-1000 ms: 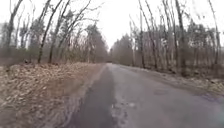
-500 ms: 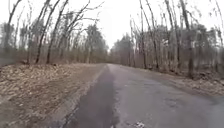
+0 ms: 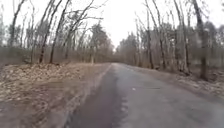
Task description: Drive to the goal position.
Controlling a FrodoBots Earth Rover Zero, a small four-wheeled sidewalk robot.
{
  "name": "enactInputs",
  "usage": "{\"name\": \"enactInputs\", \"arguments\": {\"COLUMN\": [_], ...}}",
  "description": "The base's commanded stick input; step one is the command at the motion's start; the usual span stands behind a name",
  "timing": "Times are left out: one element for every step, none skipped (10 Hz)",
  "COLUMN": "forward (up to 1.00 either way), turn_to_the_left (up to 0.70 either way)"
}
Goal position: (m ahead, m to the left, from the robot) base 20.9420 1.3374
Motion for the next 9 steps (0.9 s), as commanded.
{"name": "enactInputs", "arguments": {"forward": [1.00, 1.00, 1.00, 1.00, 1.00, 1.00, 1.00, 1.00, 1.00], "turn_to_the_left": [0.00, 0.00, 0.00, 0.00, 0.00, 0.00, 0.00, 0.00, 0.00]}}
